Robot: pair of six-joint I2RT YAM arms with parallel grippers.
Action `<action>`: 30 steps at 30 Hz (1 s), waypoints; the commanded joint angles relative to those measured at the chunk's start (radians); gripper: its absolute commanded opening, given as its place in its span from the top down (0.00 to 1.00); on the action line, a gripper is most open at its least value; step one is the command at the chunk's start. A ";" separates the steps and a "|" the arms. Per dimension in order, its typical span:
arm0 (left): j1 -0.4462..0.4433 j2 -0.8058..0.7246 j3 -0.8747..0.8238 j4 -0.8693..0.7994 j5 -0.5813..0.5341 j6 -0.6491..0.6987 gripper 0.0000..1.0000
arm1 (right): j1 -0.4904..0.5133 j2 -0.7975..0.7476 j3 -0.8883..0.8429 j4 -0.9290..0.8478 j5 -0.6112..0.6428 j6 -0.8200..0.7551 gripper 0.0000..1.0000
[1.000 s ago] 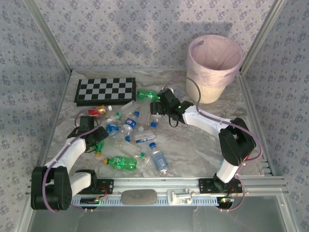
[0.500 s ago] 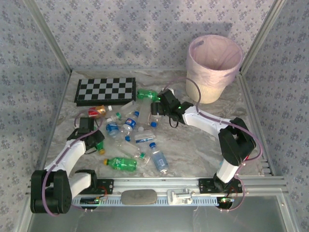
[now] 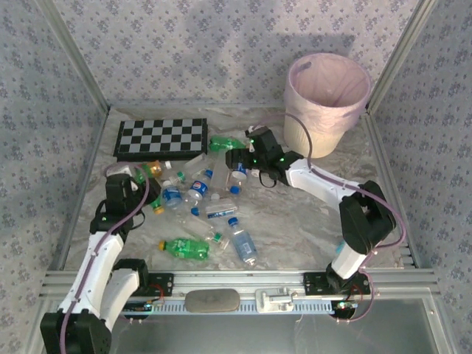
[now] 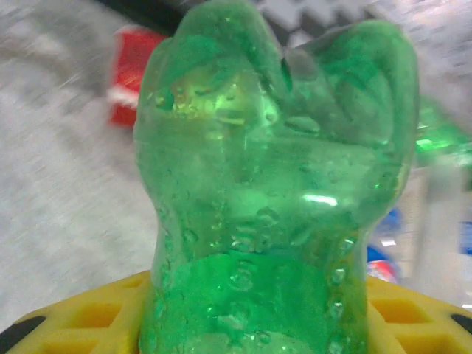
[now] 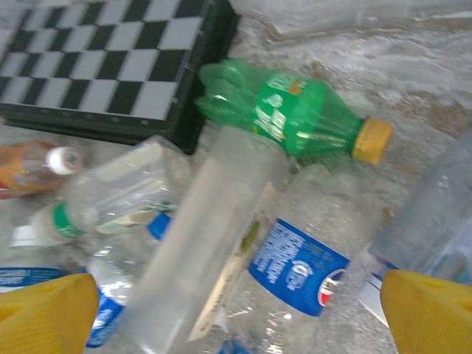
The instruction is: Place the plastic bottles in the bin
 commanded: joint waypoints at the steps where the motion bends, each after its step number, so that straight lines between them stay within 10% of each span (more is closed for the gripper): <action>1: -0.049 0.036 0.074 0.162 0.171 0.042 0.59 | -0.030 -0.056 0.037 0.072 -0.185 0.014 0.00; 18: -0.478 0.395 0.212 0.412 0.064 0.230 0.60 | -0.066 -0.062 0.022 0.295 -0.537 0.232 0.08; 30: -0.529 0.443 0.222 0.450 0.035 0.202 0.60 | -0.027 0.006 0.016 0.316 -0.616 0.245 0.16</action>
